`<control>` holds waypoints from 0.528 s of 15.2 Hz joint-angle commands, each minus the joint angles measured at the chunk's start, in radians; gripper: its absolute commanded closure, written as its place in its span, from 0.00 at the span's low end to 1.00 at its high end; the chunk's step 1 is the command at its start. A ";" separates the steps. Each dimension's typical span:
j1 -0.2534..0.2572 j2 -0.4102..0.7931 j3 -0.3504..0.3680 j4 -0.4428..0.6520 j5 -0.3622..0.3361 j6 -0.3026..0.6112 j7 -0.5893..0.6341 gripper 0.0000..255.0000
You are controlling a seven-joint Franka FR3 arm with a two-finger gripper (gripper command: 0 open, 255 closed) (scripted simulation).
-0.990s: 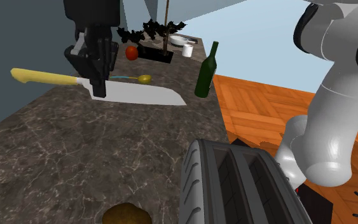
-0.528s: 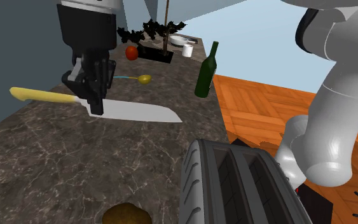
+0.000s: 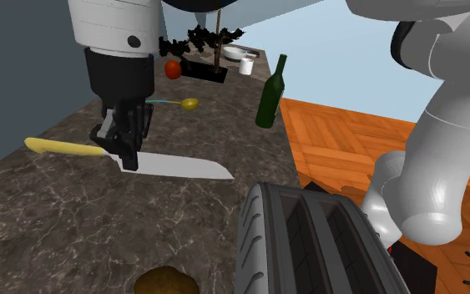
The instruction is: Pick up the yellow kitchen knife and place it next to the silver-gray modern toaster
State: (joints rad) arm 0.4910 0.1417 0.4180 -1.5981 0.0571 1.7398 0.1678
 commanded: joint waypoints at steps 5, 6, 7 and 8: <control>-0.002 -0.006 -0.001 -0.088 0.003 0.082 -0.008 1.00; -0.002 -0.005 -0.001 -0.101 0.003 0.096 -0.009 1.00; -0.002 -0.004 -0.001 -0.113 0.003 0.109 -0.010 1.00; -0.002 -0.003 -0.001 -0.125 0.003 0.122 -0.011 1.00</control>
State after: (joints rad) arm 0.4890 0.1364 0.4170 -1.7133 0.0609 1.8494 0.1582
